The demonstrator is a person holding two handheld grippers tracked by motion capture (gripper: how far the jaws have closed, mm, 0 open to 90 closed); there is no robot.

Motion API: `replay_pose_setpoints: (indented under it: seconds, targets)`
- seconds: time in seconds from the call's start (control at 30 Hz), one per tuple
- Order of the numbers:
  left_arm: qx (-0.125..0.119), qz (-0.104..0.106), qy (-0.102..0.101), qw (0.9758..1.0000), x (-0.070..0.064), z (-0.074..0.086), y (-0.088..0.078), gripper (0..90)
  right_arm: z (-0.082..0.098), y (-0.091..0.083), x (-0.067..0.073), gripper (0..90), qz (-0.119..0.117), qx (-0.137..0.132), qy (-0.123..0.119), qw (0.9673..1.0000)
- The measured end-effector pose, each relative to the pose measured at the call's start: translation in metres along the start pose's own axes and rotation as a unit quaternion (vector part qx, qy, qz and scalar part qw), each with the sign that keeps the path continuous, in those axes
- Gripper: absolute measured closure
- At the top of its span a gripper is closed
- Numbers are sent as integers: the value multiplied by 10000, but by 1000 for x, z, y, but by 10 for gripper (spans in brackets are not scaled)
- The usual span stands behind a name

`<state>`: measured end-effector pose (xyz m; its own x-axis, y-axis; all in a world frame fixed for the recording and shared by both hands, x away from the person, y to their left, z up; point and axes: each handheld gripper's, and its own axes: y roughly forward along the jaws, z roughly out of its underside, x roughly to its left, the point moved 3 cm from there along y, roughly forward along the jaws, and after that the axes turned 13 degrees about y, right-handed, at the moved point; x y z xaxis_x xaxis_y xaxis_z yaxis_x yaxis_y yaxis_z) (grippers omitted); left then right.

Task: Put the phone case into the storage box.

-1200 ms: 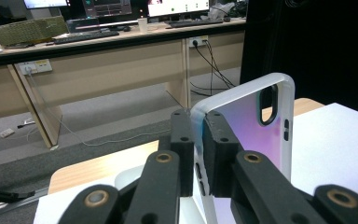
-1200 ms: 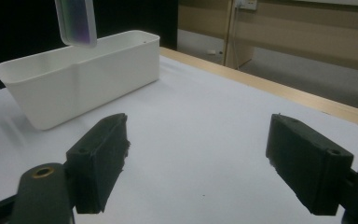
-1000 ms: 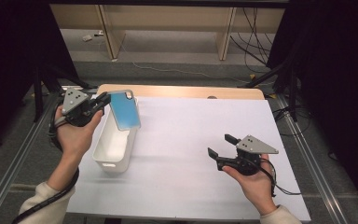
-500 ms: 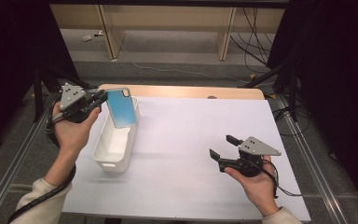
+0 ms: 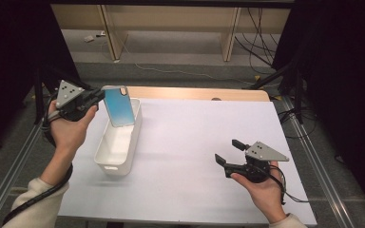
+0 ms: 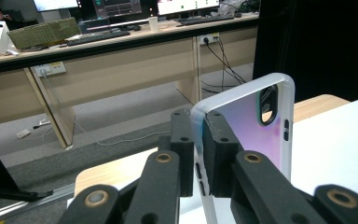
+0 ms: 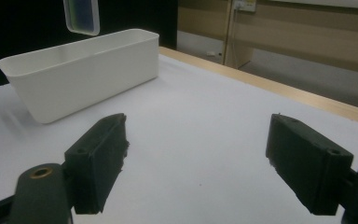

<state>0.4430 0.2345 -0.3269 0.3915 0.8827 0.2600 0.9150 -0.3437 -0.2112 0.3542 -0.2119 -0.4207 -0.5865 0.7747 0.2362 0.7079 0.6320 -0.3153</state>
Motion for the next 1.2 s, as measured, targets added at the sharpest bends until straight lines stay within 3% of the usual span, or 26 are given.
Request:
replay_pose_setpoints:
  seconds: [0.03,0.13,0.27,0.57,0.6,0.63,0.83,1.2]
  targets:
    - [11,1,3,10000,0,1,0,829,0,-3,-2,215,125,84,-131,9998]
    - [19,0,18,10000,2,3,2,828,2,-2,-1,215,84,28,-20,10000]
    - [43,-11,37,10000,4,4,4,828,2,-3,-2,215,83,28,-118,9999]
    - [60,-29,52,10000,6,6,7,828,3,-5,-1,212,70,18,-33,10000]
    - [66,-21,55,10000,6,6,8,828,3,-5,-3,212,98,-35,-127,9999]
    - [76,-26,66,9999,7,7,8,828,5,-6,-1,212,85,83,-8,9999]
    - [122,-36,68,9999,8,9,12,828,5,-7,-1,212,84,41,32,10000]
    - [152,-45,199,9997,11,12,19,828,6,-7,-2,210,77,70,-21,9999]
